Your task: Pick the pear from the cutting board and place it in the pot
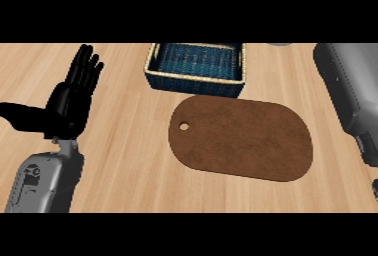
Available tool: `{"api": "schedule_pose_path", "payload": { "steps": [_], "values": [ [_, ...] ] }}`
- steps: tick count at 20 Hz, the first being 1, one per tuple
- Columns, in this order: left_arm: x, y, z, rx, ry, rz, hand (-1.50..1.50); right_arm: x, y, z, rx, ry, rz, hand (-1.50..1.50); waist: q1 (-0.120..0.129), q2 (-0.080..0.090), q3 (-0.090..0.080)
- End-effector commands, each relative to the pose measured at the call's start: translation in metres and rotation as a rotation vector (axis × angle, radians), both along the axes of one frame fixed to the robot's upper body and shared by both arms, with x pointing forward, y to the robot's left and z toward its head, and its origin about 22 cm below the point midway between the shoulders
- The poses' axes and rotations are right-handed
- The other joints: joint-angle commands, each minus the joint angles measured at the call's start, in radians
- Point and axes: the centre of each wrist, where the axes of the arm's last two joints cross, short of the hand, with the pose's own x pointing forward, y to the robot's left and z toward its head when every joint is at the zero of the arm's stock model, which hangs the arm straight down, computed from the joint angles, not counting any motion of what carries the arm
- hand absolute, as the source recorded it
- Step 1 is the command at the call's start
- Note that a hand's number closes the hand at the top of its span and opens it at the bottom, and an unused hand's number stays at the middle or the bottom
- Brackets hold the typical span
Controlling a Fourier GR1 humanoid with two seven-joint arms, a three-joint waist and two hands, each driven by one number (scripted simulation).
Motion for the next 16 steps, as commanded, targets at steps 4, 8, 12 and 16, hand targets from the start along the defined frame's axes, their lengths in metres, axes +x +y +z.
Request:
{"api": "schedule_pose_path", "payload": {
  "steps": [4, 8, 12, 16],
  "values": [
    [0.006, 0.006, 0.001, 0.005, 0.002, 0.051, 0.00, 0.007, -0.011, -0.018, 0.081, -0.023, -0.210, 1.50, -0.048, -0.011, 0.004],
    [-0.001, 0.015, -0.004, -0.006, 0.017, 0.079, 0.00, 0.006, -0.039, -0.011, 0.101, 0.003, -0.241, 1.50, -0.070, -0.023, 0.004],
    [-0.019, 0.022, -0.011, -0.014, 0.036, 0.102, 0.00, -0.003, -0.069, -0.035, 0.097, -0.036, -0.232, 1.50, -0.088, -0.036, 0.004],
    [-0.005, 0.037, 0.000, -0.011, 0.018, 0.114, 0.00, -0.014, -0.111, -0.038, 0.105, -0.057, -0.199, 1.50, -0.094, -0.032, 0.004]
  ]
}}
